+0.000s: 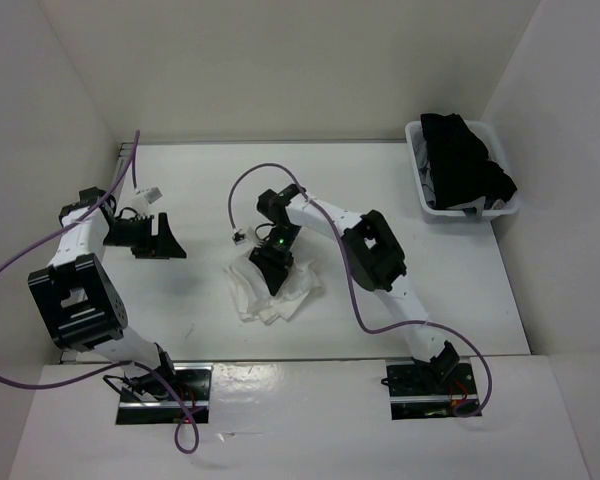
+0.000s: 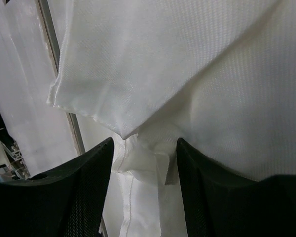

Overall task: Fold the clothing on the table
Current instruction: Fold the skirt

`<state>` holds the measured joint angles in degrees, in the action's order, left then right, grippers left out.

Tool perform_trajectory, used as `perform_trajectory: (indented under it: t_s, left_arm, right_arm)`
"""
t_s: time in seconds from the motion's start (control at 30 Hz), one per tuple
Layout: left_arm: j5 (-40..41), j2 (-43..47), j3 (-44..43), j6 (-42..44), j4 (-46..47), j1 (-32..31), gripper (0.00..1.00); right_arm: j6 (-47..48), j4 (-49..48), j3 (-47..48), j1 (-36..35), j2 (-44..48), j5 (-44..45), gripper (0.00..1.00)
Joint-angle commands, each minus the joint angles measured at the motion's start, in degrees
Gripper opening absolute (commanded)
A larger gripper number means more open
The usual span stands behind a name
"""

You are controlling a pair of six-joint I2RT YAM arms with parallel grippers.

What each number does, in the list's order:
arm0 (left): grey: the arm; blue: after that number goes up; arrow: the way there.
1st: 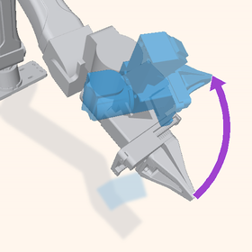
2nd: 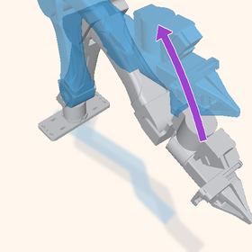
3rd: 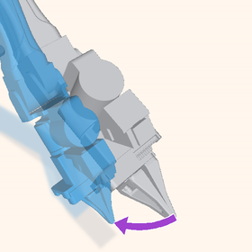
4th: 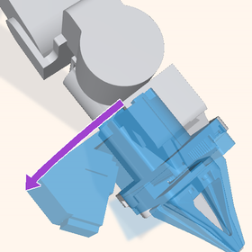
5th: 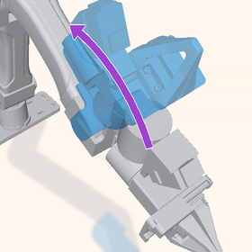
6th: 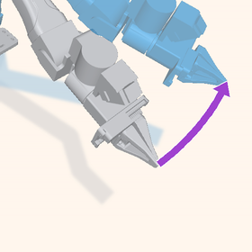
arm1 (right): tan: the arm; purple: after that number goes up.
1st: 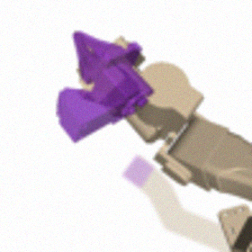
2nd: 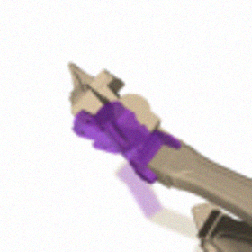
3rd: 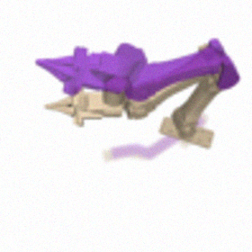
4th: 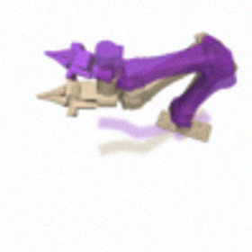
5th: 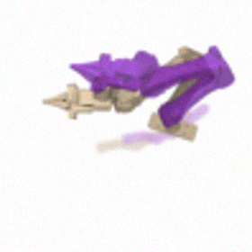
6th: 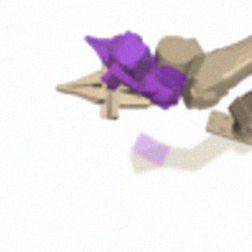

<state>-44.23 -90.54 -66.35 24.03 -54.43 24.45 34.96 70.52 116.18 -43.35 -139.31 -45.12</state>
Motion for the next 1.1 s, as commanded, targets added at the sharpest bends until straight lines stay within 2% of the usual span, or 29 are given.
perform_trajectory:
  t_s: [0.0, 0.17, 0.3, 0.33, 0.4, 0.43, 0.5, 0.63, 0.8, 1.07]
  left_arm:
    - [-2.6, -0.5, -0.5, 1.7, -0.8, 0.3, 0.79]
    - [-4.5, 0.8, -0.5, 4.2, -2.5, 0.3, 0.79]
    - [-5.2, 1.5, -4.0, 5.2, -4.5, -6.2, 0.79]
    - [-5.2, 1.5, -5.3, 5.8, -6.1, -10.2, 0.79]
    - [-6.7, -1.7, -10.0, 7.9, -8.6, -14.1, 0.79]
    - [-6.7, -3.0, -11.6, 8.7, -10.9, -17.6, 0.79]
    - [-7.3, -7.2, -15.1, 10.3, -12.9, -20.7, 0.79]
    - [-7.3, -12.3, -16.2, 11.0, -12.4, -28.1, 0.78]
    - [-10.8, -18.4, -16.7, 15.3, -14.5, -32.0, 0.77]
    - [-10.2, -29.1, -15.5, 18.8, -14.7, -34.8, 0.77]
  right_arm:
    - [2.3, 2.3, 4.6, -0.3, 2.7, 2.0, 0.59]
    - [0.8, 3.7, 10.6, -0.3, 11.4, 5.3, 0.63]
    - [-1.2, 3.7, 11.4, 1.8, 19.1, 9.0, 0.66]
    - [-1.2, 3.1, 9.9, 2.6, 20.6, 10.7, 0.68]
    - [-2.8, 0.8, 5.7, 6.4, 25.6, 12.9, 0.7]
    - [-3.3, -2.2, 0.1, 8.3, 27.1, 13.4, 0.7]
    - [-4.6, -5.9, -8.5, 14.4, 31.0, 13.4, 0.7]
    - [-6.6, -12.4, -21.5, 22.6, 37.8, 15.2, 0.71]
    - [-7.3, -13.0, -28.5, 28.4, 40.7, 15.3, 0.72]
    - [-7.8, -15.6, -35.4, 31.1, 42.4, 17.0, 0.72]
